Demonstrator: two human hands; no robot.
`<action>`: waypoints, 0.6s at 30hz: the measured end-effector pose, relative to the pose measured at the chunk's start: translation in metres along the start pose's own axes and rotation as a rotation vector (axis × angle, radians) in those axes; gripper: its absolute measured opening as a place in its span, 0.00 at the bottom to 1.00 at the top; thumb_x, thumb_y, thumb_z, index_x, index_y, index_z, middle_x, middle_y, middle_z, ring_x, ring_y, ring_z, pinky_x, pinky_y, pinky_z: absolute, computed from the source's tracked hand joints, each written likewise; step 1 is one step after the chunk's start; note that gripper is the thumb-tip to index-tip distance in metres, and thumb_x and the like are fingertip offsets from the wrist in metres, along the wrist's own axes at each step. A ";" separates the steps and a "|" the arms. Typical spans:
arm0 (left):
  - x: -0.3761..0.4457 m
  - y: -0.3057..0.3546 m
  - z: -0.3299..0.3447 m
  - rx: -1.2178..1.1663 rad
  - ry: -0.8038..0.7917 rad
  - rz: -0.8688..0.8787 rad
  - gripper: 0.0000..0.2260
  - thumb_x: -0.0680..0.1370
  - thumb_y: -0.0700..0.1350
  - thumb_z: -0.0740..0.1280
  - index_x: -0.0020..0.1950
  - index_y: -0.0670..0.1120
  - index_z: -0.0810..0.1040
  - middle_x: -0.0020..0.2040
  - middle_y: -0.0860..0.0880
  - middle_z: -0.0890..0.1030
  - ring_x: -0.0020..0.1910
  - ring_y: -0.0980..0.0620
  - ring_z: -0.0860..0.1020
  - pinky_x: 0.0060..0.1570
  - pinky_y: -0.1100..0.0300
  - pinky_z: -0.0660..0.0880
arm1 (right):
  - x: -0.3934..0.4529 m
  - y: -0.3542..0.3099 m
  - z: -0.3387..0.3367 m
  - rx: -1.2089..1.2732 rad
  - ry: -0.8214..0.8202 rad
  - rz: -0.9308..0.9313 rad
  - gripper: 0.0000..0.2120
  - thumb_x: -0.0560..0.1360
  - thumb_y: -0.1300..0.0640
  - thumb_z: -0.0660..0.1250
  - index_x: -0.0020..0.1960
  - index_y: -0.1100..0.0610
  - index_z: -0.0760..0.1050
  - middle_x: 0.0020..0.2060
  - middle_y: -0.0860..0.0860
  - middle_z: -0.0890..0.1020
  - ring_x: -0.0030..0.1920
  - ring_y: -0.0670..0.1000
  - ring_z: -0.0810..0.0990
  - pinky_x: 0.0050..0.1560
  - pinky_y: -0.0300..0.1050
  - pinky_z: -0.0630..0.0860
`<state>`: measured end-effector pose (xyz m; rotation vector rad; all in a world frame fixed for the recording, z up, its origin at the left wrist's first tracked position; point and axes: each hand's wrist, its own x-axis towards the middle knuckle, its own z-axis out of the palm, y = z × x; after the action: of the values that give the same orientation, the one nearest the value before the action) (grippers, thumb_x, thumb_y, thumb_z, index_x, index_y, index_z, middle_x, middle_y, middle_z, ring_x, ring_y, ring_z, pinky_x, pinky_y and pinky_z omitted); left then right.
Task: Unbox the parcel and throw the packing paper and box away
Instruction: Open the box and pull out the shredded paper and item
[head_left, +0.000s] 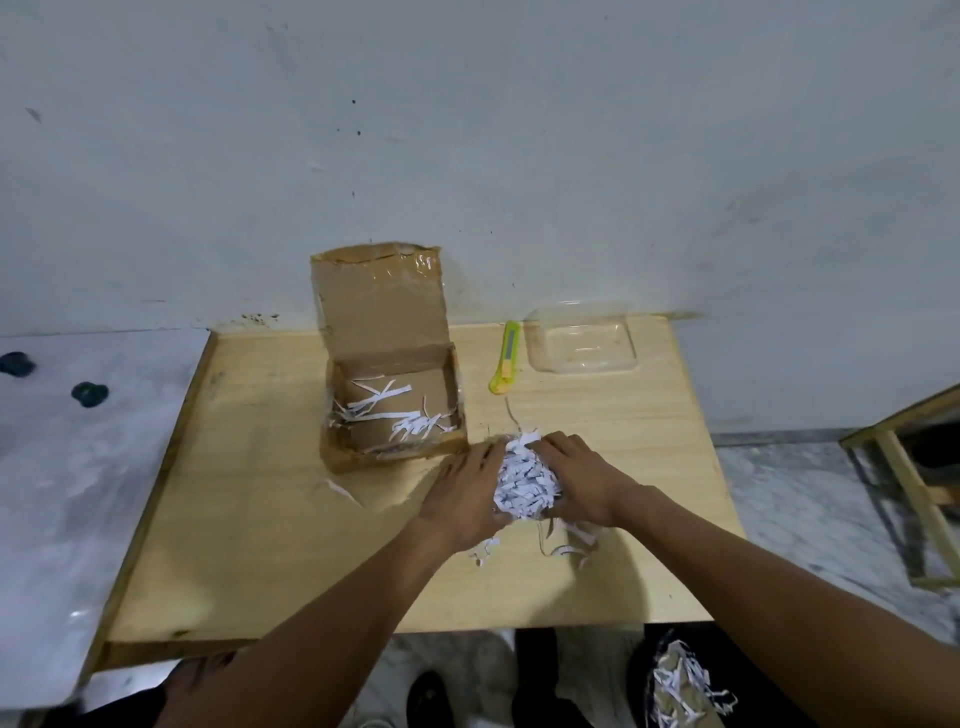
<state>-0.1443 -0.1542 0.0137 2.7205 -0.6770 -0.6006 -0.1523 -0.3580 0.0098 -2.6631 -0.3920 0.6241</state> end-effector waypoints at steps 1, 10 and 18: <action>-0.003 -0.002 -0.002 0.019 0.001 0.014 0.44 0.73 0.54 0.71 0.79 0.47 0.46 0.78 0.47 0.55 0.76 0.45 0.59 0.73 0.50 0.60 | -0.001 0.001 -0.003 0.017 0.006 -0.001 0.46 0.65 0.45 0.76 0.76 0.51 0.57 0.68 0.53 0.65 0.66 0.57 0.64 0.64 0.57 0.69; -0.041 0.019 0.001 0.078 0.327 0.218 0.19 0.74 0.44 0.60 0.65 0.50 0.69 0.62 0.49 0.72 0.61 0.46 0.70 0.60 0.51 0.70 | -0.061 0.004 -0.005 0.033 0.528 -0.136 0.24 0.74 0.48 0.64 0.68 0.52 0.68 0.65 0.53 0.72 0.65 0.56 0.69 0.62 0.53 0.68; -0.026 0.016 0.011 0.178 0.089 0.166 0.21 0.76 0.44 0.59 0.70 0.51 0.69 0.65 0.50 0.73 0.64 0.45 0.69 0.63 0.51 0.66 | -0.055 -0.010 0.035 -0.169 0.286 -0.142 0.18 0.73 0.49 0.57 0.59 0.50 0.77 0.54 0.48 0.80 0.53 0.54 0.77 0.47 0.47 0.73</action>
<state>-0.1766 -0.1568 0.0183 2.7943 -0.9636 -0.3943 -0.2181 -0.3573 0.0048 -2.7969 -0.5661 0.1696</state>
